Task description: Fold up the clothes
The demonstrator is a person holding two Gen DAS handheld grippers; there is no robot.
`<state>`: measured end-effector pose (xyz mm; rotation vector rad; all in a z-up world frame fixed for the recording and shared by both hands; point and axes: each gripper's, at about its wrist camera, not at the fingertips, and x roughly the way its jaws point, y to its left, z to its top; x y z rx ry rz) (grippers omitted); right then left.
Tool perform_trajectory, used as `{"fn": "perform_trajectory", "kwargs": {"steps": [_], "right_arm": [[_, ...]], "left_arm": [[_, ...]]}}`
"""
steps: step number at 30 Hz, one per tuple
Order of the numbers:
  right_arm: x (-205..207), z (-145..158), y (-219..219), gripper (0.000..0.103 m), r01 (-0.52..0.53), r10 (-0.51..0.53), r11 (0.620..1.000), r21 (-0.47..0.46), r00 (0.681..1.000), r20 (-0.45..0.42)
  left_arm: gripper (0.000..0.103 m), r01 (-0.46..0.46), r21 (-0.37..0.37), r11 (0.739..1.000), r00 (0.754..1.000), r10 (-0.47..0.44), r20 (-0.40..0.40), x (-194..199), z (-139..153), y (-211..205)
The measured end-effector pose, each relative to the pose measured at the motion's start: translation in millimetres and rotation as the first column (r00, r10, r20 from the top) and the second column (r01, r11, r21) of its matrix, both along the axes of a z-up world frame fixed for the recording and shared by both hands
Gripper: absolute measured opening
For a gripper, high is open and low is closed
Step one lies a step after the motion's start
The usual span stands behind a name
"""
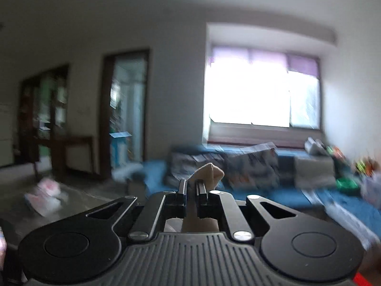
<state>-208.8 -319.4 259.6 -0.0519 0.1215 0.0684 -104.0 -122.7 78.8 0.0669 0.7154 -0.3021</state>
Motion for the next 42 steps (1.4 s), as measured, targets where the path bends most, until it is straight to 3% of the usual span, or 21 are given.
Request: {"fn": "perform_trajectory", "kwargs": {"steps": [4,10,15,18,23,28,37,42], "right_arm": [[-21,-3,30,0.006,-0.102,0.101,0.995,-0.024,0.995,-0.024],[-42,-52,71,0.008,-0.239,0.228,0.971,-0.026,0.951,-0.207],[-55,-72,75,0.013,-0.189,0.183,0.982,0.002,0.947,-0.264],[-58,-87,76,0.037,-0.117,0.125,0.992,0.044,0.944,-0.306],[-50,-129,72,0.051,-0.016,0.046,0.997,0.074,0.908,-0.417],[-55,-157,68,0.057,0.038,0.020,0.993,0.111,0.878,-0.478],[-63,-165,83,0.074,0.062,0.010,0.991,0.122,0.855,-0.519],[-64,-173,89,0.077,0.072,0.012,0.988,0.134,0.843,-0.538]], "left_arm": [[0.103,-0.061,-0.007,0.998,0.998,0.061,0.015,2,6,31],[0.103,-0.127,-0.012,0.992,0.992,0.128,0.016,-1,7,66],[0.103,-0.122,-0.026,0.992,0.992,0.123,0.017,-14,5,71],[0.103,-0.100,-0.031,0.994,0.995,0.100,0.012,-23,3,68],[0.103,-0.064,-0.027,0.998,0.998,0.065,0.005,-41,-3,59],[0.103,-0.043,-0.017,0.999,0.999,0.043,0.003,-56,-6,54],[0.103,-0.023,0.008,1.000,1.000,0.023,0.010,-74,-10,51],[0.103,-0.009,0.030,1.000,1.000,0.009,0.012,-80,-12,47]]}}
